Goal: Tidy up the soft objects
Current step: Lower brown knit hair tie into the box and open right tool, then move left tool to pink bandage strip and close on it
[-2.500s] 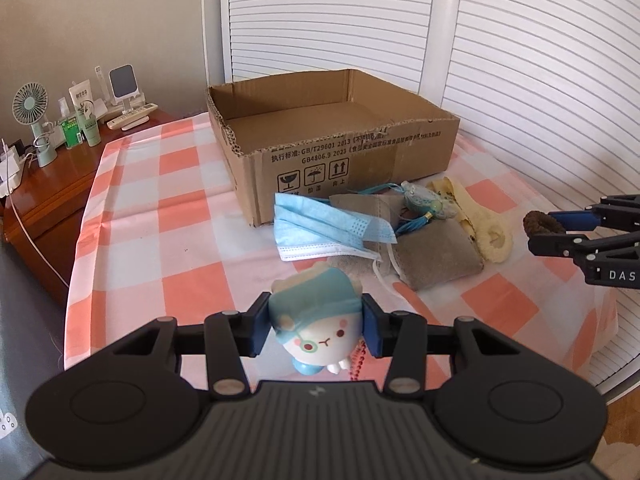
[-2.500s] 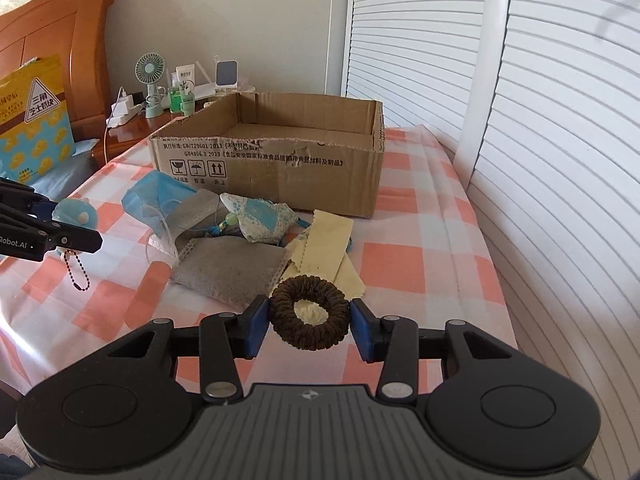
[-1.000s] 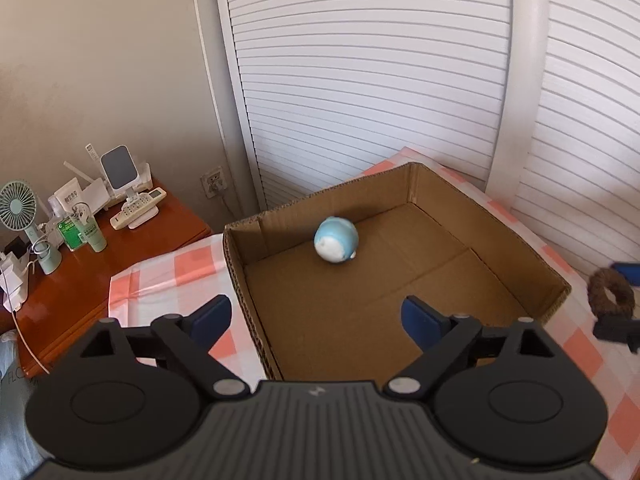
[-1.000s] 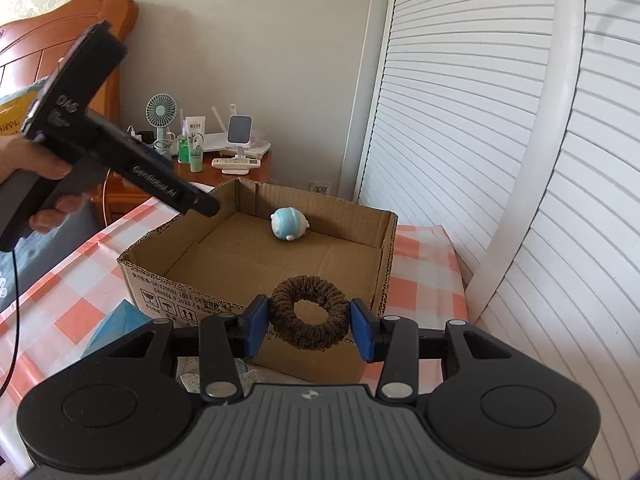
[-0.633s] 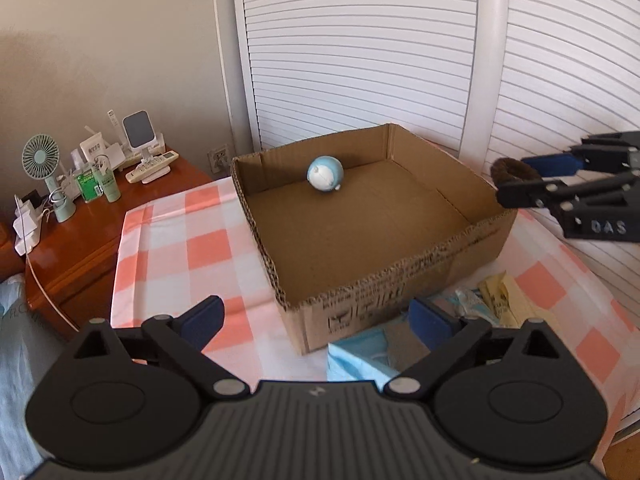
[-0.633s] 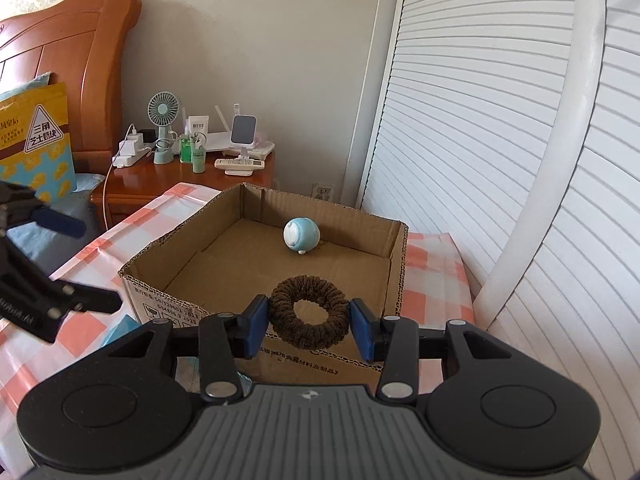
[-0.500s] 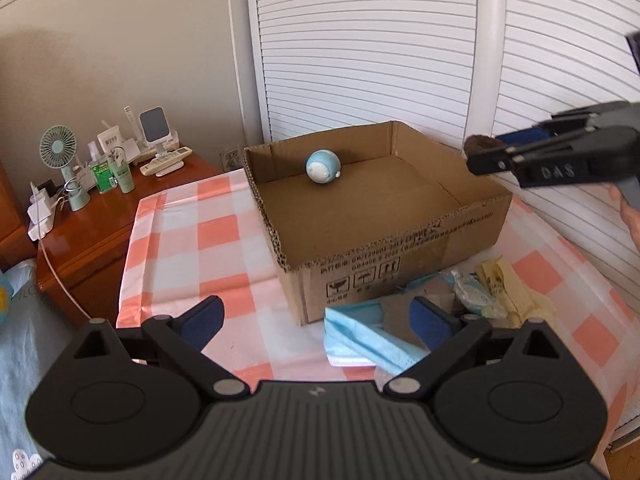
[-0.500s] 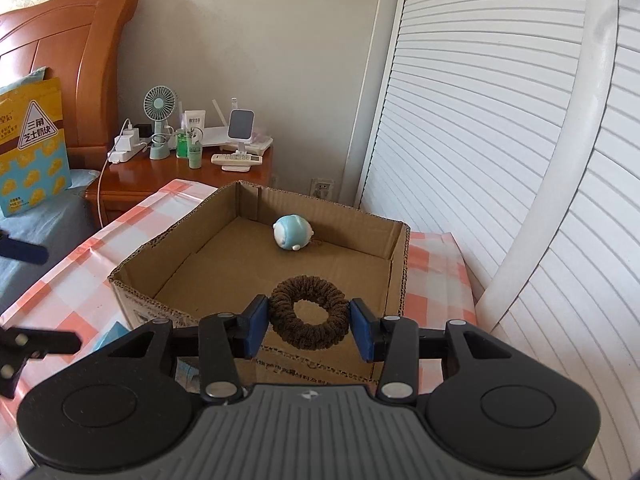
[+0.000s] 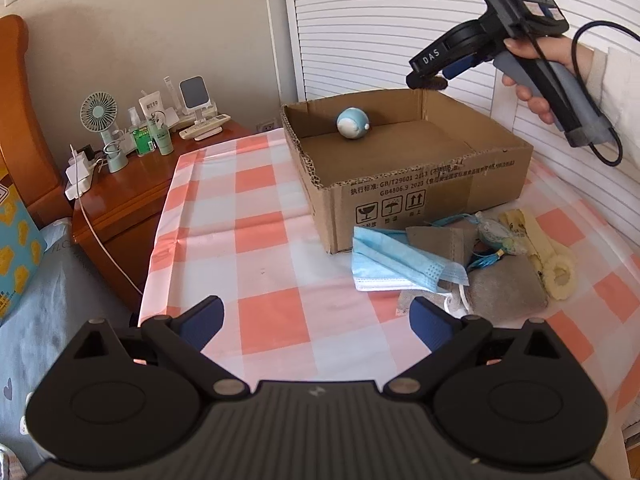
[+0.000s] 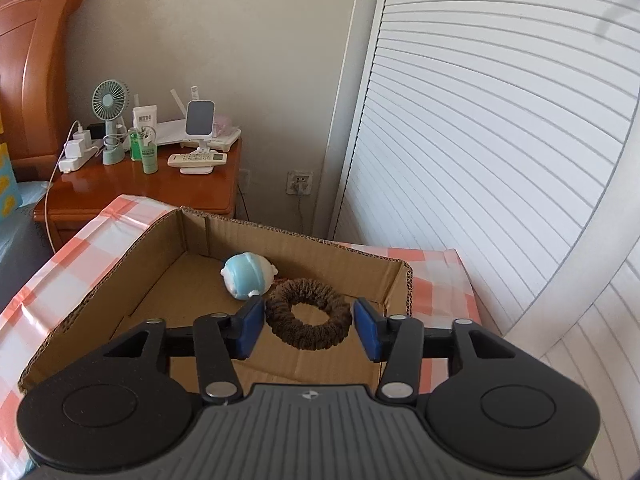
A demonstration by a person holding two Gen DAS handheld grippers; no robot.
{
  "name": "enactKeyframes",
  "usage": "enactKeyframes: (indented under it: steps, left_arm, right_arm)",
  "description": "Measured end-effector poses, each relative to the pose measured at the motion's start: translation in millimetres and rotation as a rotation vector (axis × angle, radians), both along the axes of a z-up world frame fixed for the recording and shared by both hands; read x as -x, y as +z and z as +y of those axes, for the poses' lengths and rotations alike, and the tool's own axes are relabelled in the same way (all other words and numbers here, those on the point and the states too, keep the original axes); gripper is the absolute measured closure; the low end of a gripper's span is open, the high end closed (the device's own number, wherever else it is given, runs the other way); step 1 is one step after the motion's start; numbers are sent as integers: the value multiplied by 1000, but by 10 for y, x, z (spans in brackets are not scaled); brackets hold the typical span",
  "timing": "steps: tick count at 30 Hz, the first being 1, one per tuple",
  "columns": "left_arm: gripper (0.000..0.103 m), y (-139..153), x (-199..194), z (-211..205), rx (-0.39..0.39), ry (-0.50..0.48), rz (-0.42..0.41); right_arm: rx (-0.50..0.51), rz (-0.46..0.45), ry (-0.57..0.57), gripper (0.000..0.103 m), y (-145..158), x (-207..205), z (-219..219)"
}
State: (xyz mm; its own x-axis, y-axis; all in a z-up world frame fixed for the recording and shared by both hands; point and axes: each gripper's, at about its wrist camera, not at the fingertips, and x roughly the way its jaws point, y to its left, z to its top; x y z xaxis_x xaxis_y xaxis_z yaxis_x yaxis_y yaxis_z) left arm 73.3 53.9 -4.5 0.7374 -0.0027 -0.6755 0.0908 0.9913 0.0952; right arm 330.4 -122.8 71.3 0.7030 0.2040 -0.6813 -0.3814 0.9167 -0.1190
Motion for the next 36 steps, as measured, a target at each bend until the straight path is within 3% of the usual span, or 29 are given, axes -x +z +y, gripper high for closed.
enactKeyframes:
  steps: [2, 3, 10, 24, 36]
  left_arm:
    - [4, -8, 3, 3, 7, -1, 4]
    - [4, -8, 10, 1, 7, -4, 5]
    - [4, -24, 38, -43, 13, -31, 14]
    - [3, -43, 164, -199, -50, -119, 22]
    - [3, -120, 257, -245, -46, -137, 40]
  right_arm:
    - [-15, 3, -25, 2, -21, -107, 11]
    - [-17, 9, -41, 0, -26, -147, 4]
    - [-15, -1, -69, 0, -17, 40, -125]
    - [-57, 41, -121, 0, -73, 1064, -525]
    - [-53, 92, 39, 0, -591, 2026, -565]
